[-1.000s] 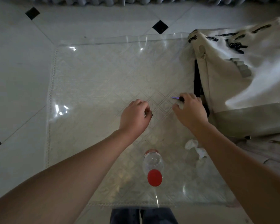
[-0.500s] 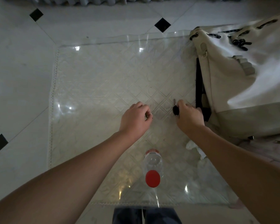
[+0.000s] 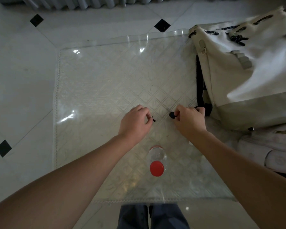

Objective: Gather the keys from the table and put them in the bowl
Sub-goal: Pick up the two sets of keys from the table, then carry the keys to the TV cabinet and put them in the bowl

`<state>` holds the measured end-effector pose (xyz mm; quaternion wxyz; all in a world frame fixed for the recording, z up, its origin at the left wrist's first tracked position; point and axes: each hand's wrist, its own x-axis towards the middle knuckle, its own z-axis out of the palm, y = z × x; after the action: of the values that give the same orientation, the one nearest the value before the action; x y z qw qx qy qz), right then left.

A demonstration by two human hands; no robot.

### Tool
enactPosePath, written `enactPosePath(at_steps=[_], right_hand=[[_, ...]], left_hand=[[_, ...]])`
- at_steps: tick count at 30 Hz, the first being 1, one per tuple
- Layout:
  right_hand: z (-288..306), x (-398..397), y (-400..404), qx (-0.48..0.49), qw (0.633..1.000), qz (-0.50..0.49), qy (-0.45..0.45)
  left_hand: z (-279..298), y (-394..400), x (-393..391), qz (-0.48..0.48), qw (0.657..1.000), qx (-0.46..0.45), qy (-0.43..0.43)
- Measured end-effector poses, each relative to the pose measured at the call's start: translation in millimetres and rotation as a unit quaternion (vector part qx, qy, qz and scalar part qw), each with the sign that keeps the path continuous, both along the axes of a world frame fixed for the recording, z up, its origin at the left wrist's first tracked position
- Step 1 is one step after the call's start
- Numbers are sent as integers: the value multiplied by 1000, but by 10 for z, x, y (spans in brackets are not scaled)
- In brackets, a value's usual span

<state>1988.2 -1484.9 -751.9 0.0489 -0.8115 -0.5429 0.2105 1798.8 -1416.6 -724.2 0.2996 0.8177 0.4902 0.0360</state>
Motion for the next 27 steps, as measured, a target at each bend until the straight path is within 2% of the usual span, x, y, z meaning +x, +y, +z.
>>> enactPosePath(at_steps=[5,9,12,20,27], right_hand=[[398,-23,-49,5,1000,-19,5],[882,-69,-54,5,994,-51,92],[1315,-124,-55,33,990,-61,120],[2746,-387,-73,147,977,-54,144],[4057,-539,-242,206,967,-35,146]], left_hand=[[306,-29,-137,1,1000,-2,-3],[688,-16,-227,16,999,22,-24],[1073,-11,-275,22,998,37,-41],[2440,-38,-474,14,992,110,-62],[3736,-218,-629,18,980,183,-75]])
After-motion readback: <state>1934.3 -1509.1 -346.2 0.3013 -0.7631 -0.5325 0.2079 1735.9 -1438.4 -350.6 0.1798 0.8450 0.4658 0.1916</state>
